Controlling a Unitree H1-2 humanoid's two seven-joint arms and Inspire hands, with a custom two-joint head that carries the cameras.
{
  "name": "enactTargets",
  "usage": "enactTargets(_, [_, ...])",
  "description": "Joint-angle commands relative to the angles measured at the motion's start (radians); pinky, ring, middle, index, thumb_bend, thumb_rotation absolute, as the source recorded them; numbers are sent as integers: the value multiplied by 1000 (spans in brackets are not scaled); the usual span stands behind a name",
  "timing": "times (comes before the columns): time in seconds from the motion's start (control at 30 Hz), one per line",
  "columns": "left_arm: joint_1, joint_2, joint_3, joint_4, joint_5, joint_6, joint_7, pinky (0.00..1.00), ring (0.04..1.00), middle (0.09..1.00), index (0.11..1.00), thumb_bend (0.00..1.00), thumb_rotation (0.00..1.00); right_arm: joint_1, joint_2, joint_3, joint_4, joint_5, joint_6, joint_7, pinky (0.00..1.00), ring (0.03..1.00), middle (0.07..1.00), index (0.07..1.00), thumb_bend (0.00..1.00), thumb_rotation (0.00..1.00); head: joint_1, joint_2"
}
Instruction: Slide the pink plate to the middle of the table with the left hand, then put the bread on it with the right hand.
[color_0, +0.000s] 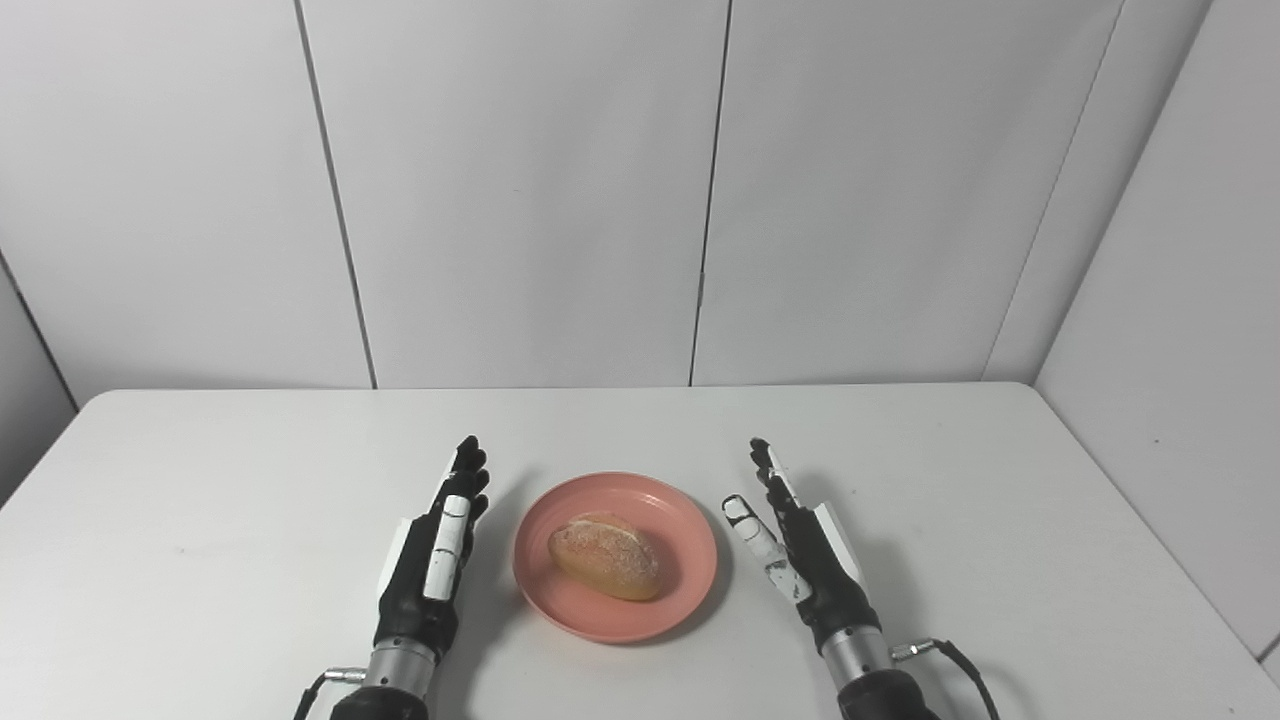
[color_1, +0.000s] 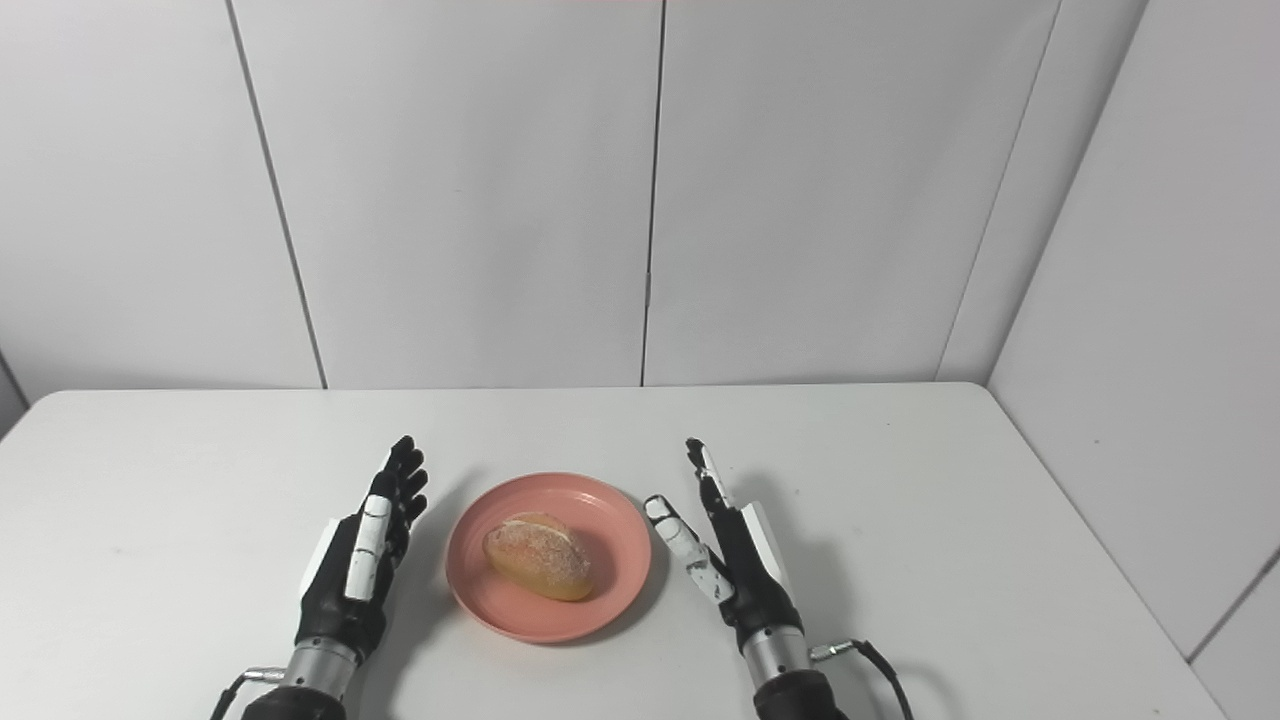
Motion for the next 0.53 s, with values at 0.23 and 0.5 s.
enactTargets(0.23, [11, 1, 19, 15, -9, -35, 6, 1000, 1000, 1000, 1000, 785, 1000, -20, 45, -27, -5, 89, -51, -1, 1000, 1000, 1000, 1000, 610, 1000, -7, 5])
enactTargets(0.5, [-1, -6, 14, 8, -7, -22, -1, 1000, 1000, 1000, 1000, 753, 1000, -33, 77, -70, 28, 170, -113, -5, 1000, 1000, 1000, 1000, 574, 991, -14, 2])
